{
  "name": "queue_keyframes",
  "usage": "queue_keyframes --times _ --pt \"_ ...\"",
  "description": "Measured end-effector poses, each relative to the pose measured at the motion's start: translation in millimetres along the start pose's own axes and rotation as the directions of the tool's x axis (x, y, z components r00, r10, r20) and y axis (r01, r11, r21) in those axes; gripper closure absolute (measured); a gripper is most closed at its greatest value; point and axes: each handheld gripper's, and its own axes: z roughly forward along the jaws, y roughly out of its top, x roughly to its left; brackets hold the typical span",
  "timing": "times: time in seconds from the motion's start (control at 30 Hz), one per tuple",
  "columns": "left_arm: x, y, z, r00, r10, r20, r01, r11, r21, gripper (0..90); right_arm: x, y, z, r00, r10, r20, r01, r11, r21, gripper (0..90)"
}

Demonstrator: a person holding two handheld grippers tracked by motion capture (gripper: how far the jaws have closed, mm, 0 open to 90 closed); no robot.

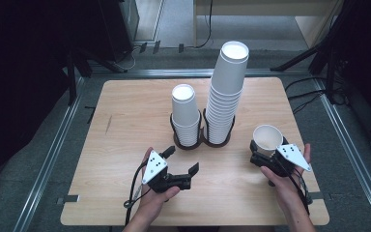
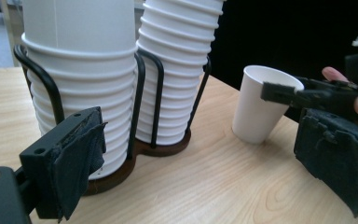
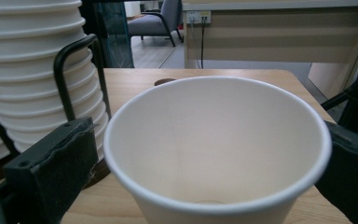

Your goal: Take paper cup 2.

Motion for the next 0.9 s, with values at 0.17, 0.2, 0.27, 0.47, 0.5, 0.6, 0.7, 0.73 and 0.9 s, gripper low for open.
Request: queue_keyframes --times 0.17,0.2,0.27,0.47,0.5,0.6,0.7,0.73,0.9 --pt "-4.2 10.1 9.0 1.0000 0.004 -0.005 -0.004 0.9999 -0.010 2.2 0.3 5.1 -11.6 0.9997 -0.020 -0.012 0.020 1.000 -0.003 0.0" --pt "-5.6 12.2 11.6 0.9999 0.009 -0.004 -0.009 0.9999 -0.011 2.2 0.3 7.1 -13.9 0.9998 -0.011 -0.017 0.011 1.000 -0.005 0.0" --pt "-8.2 16.9 16.4 0.9998 0.019 0.000 -0.019 0.9998 -0.011 2.1 0.2 11.4 -17.8 0.9997 -0.005 -0.023 0.004 1.000 -0.015 0.0" --pt "-15.6 31.1 30.6 0.9995 0.029 -0.009 -0.029 0.9992 -0.027 2.2 3.6 22.4 -25.2 0.9988 -0.002 -0.048 0.000 0.999 -0.036 0.0" --pt "-16.4 33.8 34.1 0.9995 0.026 -0.016 -0.026 0.9992 -0.029 2.1 4.4 24.2 -26.4 0.9986 -0.002 -0.052 0.000 0.999 -0.040 0.0" --pt "-17.2 39.8 41.6 0.9994 0.021 -0.029 -0.021 0.9992 -0.034 2.1 6.7 30.7 -30.3 0.9981 -0.006 -0.062 0.003 0.999 -0.052 0.0" --pt "-17.8 45.7 49.6 0.9989 0.020 -0.042 -0.022 0.9992 -0.033 2.1 8.8 39.7 -34.8 0.9967 -0.009 -0.081 0.004 0.998 -0.069 0.0" --pt "-18.1 47.2 52.2 0.9988 0.019 -0.044 -0.020 0.9992 -0.035 2.1 9.8 43.4 -36.3 0.9964 -0.009 -0.084 0.003 0.997 -0.075 0.0" --pt "-19.7 53.8 64.2 0.9973 0.023 -0.069 -0.026 0.9985 -0.047 2.1 14.5 65.9 -41.6 0.9927 0.003 -0.121 -0.016 0.994 -0.108 0.0"
